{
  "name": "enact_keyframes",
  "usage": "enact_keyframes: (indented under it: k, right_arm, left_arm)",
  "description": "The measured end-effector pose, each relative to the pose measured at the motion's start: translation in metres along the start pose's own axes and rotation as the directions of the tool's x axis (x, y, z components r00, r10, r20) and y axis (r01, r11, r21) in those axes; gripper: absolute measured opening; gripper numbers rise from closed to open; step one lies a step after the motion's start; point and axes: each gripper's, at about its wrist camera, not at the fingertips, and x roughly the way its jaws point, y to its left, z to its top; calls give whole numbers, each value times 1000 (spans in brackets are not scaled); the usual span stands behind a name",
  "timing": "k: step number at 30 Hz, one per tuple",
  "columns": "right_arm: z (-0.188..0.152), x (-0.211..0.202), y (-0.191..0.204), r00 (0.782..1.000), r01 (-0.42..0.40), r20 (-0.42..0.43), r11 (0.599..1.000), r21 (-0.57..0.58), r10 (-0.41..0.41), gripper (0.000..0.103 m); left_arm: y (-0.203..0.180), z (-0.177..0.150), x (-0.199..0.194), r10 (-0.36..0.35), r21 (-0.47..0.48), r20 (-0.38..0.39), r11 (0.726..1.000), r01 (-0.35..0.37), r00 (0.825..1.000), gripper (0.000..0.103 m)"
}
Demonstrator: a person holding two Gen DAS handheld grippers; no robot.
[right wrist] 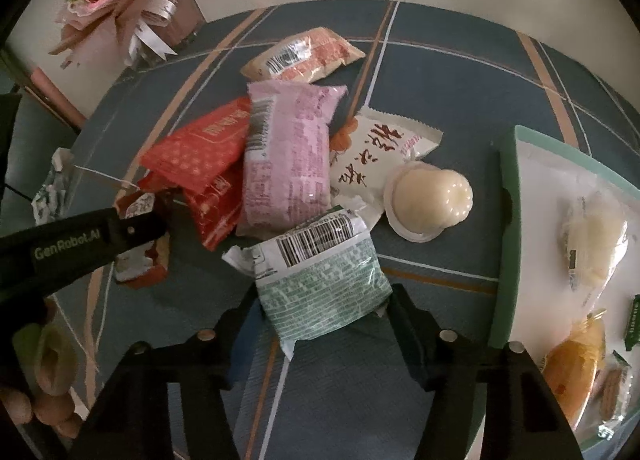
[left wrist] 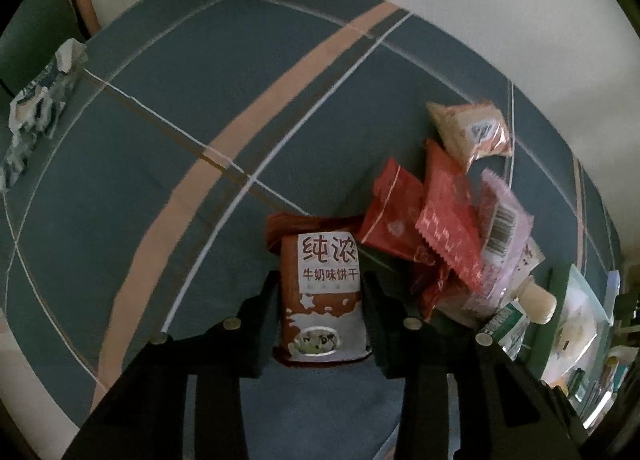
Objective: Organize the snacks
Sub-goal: 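Grasp red milk biscuit box with left tool while right tool grasps green-white packet, then carry red box and green-white packet over the white tray with both tools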
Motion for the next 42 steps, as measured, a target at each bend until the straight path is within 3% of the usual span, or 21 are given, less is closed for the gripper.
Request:
enact_keyframes:
  k: [15, 21, 33, 36, 42]
  right_arm:
    - [9, -59, -13, 996, -39, 83, 998, 49, 35, 64]
    - [11, -74, -29, 995, -6, 101, 996, 84, -3, 64]
    - [5, -101, -110, 989, 28, 130, 961, 275, -66, 64]
    - [-1, -111, -139, 987, 31, 138, 941, 338, -82, 64]
    - [-16, -129, -187, 981, 43, 151, 896, 442, -121, 64]
  left_arm:
    - [-1, 2, -59, -62, -16, 145, 998, 65, 988, 40]
    - [-17, 1, -73, -101, 17, 177, 995, 99, 979, 40]
    - [-84, -24, -79, -184, 154, 142, 975, 162, 973, 40]
    - [-108, -36, -83, -208, 212, 133, 961, 177, 969, 40]
    - [-161, -67, -86, -284, 338, 73, 909, 245, 956, 40]
